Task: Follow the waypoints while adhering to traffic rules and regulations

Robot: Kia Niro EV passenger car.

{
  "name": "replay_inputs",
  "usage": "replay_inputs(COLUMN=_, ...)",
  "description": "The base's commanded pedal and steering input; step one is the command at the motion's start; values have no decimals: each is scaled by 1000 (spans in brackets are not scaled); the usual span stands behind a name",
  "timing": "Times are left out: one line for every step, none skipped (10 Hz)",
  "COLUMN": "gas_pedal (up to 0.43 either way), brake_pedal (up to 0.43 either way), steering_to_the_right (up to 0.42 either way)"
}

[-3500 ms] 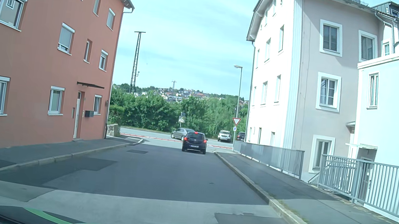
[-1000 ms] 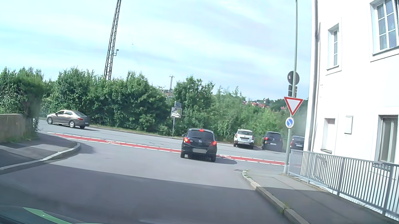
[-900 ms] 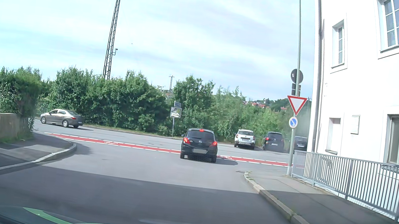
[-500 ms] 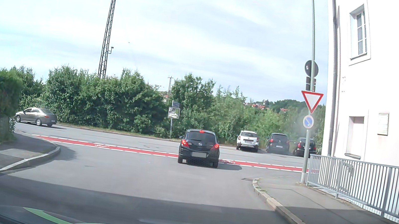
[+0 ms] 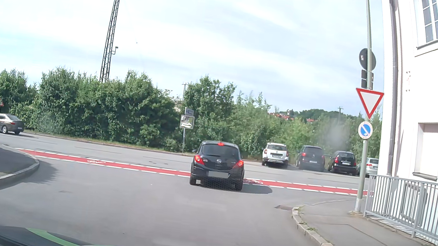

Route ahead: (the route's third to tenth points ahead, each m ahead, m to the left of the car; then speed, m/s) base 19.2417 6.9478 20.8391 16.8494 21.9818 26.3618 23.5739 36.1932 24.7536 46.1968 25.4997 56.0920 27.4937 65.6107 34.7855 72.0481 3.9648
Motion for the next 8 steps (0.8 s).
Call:
replay_inputs(gas_pedal=0, brake_pedal=232, steering_to_the_right=13)
replay_inputs(gas_pedal=0, brake_pedal=226, steering_to_the_right=13)
replay_inputs(gas_pedal=0, brake_pedal=232, steering_to_the_right=13)
replay_inputs(gas_pedal=0, brake_pedal=238, steering_to_the_right=13)
replay_inputs(gas_pedal=0, brake_pedal=250, steering_to_the_right=13)
replay_inputs(gas_pedal=0, brake_pedal=250, steering_to_the_right=14)
replay_inputs(gas_pedal=0, brake_pedal=250, steering_to_the_right=14)
replay_inputs(gas_pedal=0, brake_pedal=256, steering_to_the_right=15)
